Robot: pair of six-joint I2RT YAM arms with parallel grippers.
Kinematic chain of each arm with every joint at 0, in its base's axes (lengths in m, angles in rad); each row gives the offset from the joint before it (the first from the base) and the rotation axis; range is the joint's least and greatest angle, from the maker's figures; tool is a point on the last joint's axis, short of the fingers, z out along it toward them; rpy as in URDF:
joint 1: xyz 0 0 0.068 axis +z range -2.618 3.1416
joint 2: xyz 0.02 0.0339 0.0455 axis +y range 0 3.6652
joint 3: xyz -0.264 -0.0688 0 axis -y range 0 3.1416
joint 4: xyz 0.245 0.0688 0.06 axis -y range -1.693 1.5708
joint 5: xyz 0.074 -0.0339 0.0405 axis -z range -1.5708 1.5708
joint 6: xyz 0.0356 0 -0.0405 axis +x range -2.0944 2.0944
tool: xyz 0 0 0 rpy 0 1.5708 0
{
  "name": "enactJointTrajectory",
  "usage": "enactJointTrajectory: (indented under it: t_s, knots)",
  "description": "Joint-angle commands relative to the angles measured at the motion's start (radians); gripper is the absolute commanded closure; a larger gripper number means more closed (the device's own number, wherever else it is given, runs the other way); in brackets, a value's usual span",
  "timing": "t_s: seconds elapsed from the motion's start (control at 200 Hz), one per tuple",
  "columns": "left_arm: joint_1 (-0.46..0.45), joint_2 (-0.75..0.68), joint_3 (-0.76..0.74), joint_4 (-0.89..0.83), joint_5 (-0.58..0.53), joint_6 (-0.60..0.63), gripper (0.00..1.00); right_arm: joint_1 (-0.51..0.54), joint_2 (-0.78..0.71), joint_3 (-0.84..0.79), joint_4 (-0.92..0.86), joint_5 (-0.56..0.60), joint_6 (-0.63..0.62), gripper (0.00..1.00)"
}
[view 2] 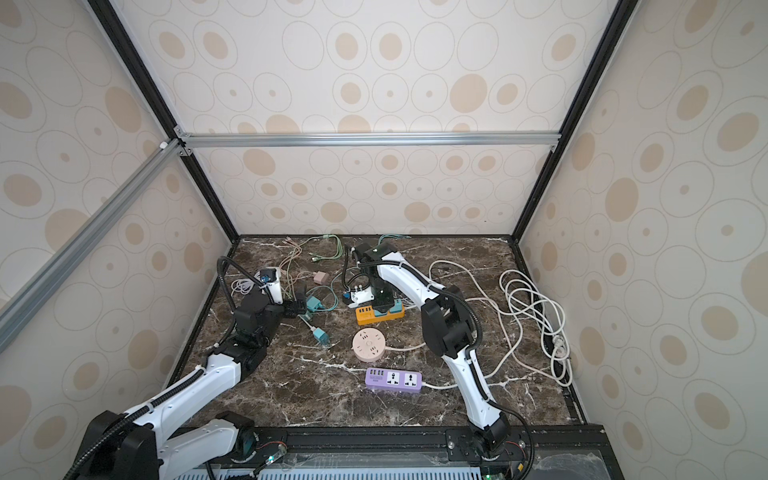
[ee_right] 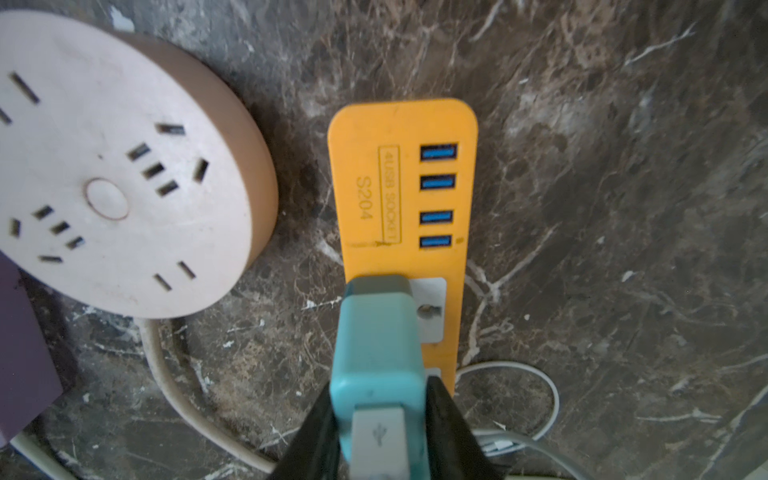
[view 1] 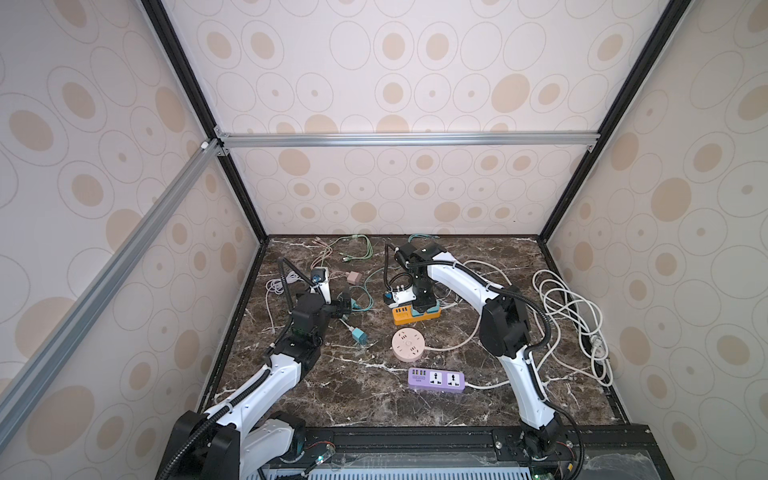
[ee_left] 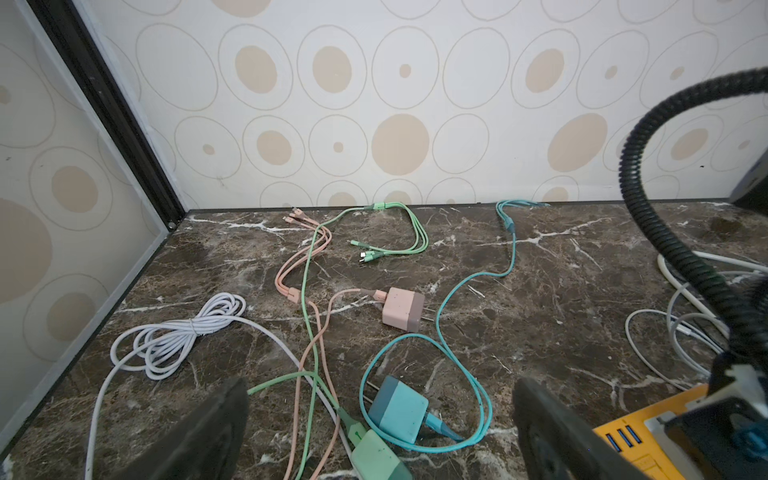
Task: Insert the plug
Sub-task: 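Lower the teal charger into the orange strip socket with right gripper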
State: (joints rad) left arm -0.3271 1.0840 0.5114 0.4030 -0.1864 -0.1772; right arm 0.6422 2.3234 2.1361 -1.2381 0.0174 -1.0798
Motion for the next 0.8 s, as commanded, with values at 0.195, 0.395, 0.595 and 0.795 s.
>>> enactJointTrajectory:
  t_s: [0.195, 0.395, 0.595, 0.795]
  knots:
    - [0.003, 0.016, 0.049, -0.007, -0.010, -0.026, 0.02, 0.007, -0.066, -0.053, 0.012, -0.067, -0.032, 0.00]
    - [0.003, 0.024, 0.056, -0.012, -0.005, -0.031, 0.02, 0.008, -0.166, -0.158, 0.074, -0.037, -0.079, 0.00]
    - [0.003, 0.108, 0.131, -0.102, 0.009, -0.101, 0.02, 0.017, -0.261, -0.278, 0.083, 0.107, -0.152, 0.00]
    - [0.001, 0.234, 0.226, -0.198, 0.076, -0.142, 0.02, 0.017, -0.386, -0.438, 0.215, 0.151, -0.233, 0.00]
